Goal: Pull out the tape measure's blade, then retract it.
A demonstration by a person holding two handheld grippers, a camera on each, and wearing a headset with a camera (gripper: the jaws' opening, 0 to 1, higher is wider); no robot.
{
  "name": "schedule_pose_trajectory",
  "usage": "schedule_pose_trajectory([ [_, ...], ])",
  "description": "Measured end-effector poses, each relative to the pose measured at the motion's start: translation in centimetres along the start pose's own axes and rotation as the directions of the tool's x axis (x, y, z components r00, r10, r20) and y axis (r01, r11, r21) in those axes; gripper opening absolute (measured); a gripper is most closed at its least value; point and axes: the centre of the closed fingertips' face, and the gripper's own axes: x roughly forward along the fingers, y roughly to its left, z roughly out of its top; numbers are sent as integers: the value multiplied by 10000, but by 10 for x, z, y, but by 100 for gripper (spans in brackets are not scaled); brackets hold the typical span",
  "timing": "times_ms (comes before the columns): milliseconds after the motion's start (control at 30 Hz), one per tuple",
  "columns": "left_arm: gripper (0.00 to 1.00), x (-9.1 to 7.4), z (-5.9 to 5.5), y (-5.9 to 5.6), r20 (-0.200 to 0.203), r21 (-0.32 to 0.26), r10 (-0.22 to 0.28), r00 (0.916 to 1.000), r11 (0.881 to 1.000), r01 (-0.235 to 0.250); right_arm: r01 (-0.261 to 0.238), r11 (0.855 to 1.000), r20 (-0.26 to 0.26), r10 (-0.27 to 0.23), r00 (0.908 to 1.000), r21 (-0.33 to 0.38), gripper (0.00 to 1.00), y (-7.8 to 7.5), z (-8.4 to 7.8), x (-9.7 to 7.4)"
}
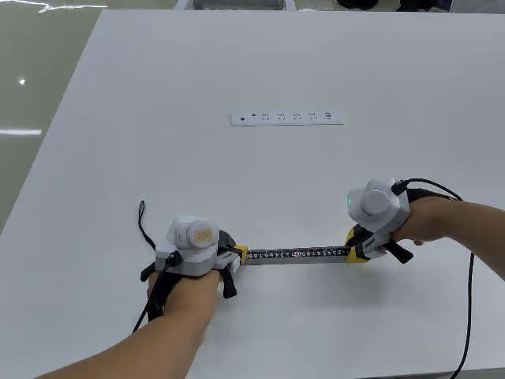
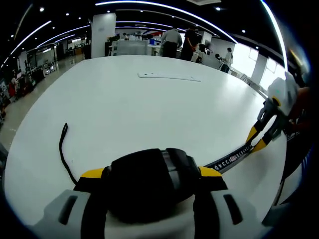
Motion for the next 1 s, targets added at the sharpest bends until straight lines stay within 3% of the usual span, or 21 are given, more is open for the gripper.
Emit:
schedule_pose_trajectory([
  [433, 68, 1, -1, 0, -153, 0, 29, 9999, 10000, -29, 121, 9998, 74, -122, 9999, 134, 14, 1, 3, 2],
  [1000, 68, 1, 0, 0, 81, 120, -38, 10000, 9999, 37, 145, 9998, 129, -147, 9998, 109, 14, 3, 8, 4],
])
